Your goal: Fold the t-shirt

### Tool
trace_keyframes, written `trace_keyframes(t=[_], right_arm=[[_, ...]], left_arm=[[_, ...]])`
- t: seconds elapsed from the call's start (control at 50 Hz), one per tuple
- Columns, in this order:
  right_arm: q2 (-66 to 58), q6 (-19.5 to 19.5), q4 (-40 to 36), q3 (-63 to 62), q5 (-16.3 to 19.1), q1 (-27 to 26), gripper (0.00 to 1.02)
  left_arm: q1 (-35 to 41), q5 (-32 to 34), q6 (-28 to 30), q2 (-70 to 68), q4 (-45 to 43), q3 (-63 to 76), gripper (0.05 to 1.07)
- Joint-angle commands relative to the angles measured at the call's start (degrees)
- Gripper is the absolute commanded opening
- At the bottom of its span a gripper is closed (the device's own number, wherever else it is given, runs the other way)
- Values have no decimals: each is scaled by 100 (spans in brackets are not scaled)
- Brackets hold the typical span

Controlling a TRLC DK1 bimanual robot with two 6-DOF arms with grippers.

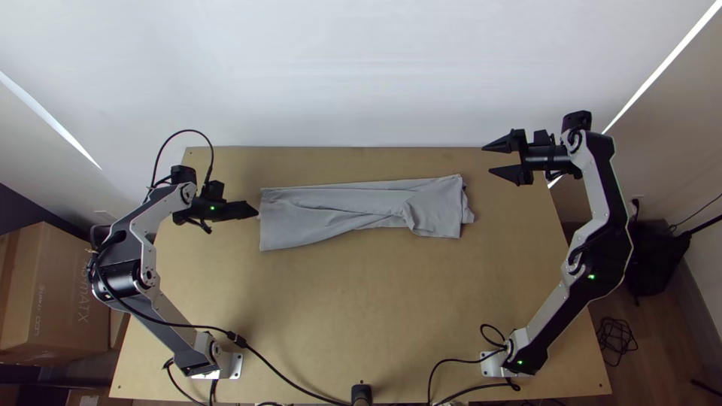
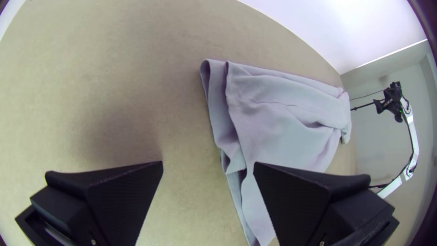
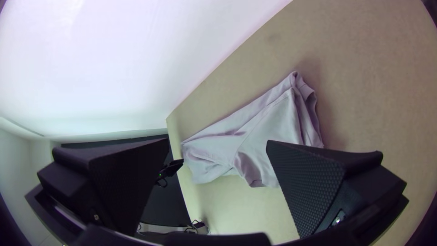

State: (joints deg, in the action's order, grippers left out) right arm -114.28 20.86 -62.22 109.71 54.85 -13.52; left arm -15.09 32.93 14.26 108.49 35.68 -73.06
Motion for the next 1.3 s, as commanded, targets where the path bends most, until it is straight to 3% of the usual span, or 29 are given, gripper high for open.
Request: trace_keyframes(t=[0.0,0.36,0.42,0.5,0.58,0.78,1.06,1.16,1.28], right_arm=[[327,129,-10,-204,96,69,99],[653,252,52,-319,96,394,99],[749,313,175,-433,87,429,99],[872,357,315,-600,87,455,99],[960,357,386,-749,78,455,99],[1215,304,869,-1347,-124,455,99],[1268,102,1185,-1874,-379,447,99],[1268,111,1265,-1971,-379,508,99],[1259,137,1388,-2121,-519,631,99]], left_arm=[[235,65,-257,-3,-220,248,101],[1369,-348,-1206,173,-1116,310,98],[1500,-489,-1321,217,-1178,301,81],[1571,-612,-1435,252,-1265,327,35],[1492,-638,-1496,234,-1301,397,9],[498,-603,-1031,-108,-1098,705,8],[-1558,-375,551,-319,492,63,8],[-1813,-322,824,-557,1125,-244,8],[-1567,-173,797,-1023,1749,-525,8]])
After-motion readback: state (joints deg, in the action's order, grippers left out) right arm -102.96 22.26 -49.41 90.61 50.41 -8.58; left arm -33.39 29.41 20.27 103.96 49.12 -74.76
